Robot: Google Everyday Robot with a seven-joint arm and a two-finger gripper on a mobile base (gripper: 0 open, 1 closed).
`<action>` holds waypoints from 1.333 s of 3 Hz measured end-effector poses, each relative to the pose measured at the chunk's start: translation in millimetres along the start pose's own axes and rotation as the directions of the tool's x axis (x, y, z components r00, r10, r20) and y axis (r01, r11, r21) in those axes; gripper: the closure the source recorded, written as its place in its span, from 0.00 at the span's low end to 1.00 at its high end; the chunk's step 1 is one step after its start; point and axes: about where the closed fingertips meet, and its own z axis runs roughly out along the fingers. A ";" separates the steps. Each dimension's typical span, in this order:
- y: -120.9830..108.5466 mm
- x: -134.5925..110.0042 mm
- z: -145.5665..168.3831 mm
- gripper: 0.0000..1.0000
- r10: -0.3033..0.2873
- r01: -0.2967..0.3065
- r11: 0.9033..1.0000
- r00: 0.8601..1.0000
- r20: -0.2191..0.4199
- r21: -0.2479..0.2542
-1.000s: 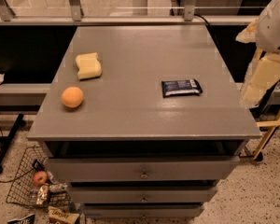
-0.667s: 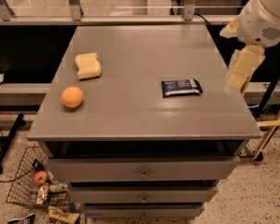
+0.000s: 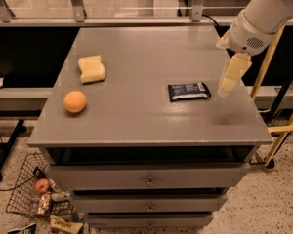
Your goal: Move rxbar blueberry near sponge
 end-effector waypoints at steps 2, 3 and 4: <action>-9.2 -29.8 40.9 0.00 -0.079 0.078 0.996 0.997 -0.008 -0.052; -10.8 -39.9 57.6 0.00 -0.104 0.101 0.992 0.994 -0.031 -0.081; -8.4 -40.0 70.8 0.00 -0.103 0.096 0.990 0.992 -0.069 -0.104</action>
Offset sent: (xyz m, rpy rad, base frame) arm 0.0314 0.0622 -0.0382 -0.0454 0.0522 0.1544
